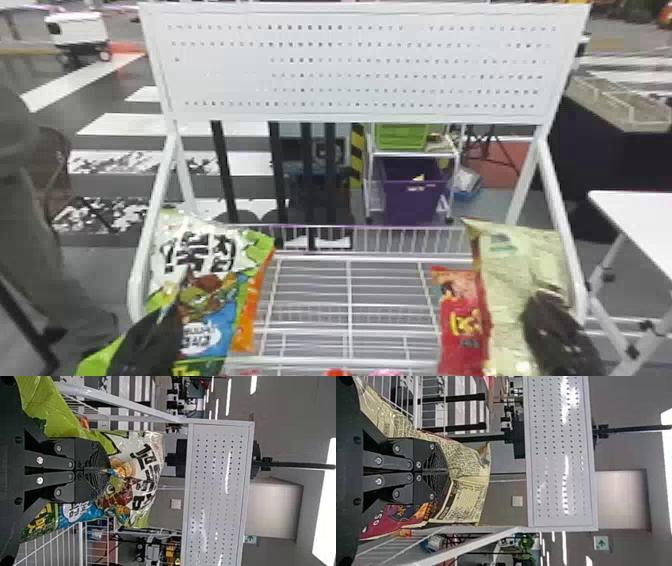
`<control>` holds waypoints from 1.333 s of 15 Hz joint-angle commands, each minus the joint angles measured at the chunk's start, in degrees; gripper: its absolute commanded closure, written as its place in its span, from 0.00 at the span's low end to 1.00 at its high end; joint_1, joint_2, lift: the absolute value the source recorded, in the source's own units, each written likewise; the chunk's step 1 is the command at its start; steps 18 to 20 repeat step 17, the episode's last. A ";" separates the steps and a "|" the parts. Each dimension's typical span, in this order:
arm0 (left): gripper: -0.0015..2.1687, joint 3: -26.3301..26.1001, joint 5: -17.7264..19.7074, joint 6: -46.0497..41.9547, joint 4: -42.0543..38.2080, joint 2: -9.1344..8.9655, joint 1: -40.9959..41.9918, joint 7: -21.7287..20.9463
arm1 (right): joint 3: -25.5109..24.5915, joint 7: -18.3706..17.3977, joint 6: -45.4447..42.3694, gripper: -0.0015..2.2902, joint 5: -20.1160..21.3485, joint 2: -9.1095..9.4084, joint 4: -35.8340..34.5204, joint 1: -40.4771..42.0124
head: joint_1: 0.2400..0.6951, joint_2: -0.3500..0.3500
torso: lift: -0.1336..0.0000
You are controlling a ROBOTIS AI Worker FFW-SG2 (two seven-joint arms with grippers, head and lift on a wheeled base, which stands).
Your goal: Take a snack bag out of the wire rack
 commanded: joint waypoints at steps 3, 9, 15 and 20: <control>0.97 -0.10 0.12 -0.01 -0.08 0.07 -0.15 0.44 | -3.01 1.15 -6.78 0.98 0.57 1.91 -1.57 7.38 | 0.57 0.50 | 1.00; 0.97 -0.54 -0.23 -0.54 -0.52 -0.28 0.47 1.23 | -2.40 2.03 -3.44 0.98 2.50 2.00 -3.06 8.35 | 0.57 0.50 | 1.00; 0.97 -0.72 -0.32 -0.54 -0.61 -0.28 0.64 1.15 | -2.40 2.12 -2.39 0.98 2.68 2.00 -3.77 9.05 | 0.57 0.50 | 1.00; 0.97 -0.72 -0.32 -0.54 -0.61 -0.28 0.64 1.15 | -2.40 2.12 -2.39 0.98 2.77 2.00 -3.77 9.05 | 0.57 0.50 | 1.00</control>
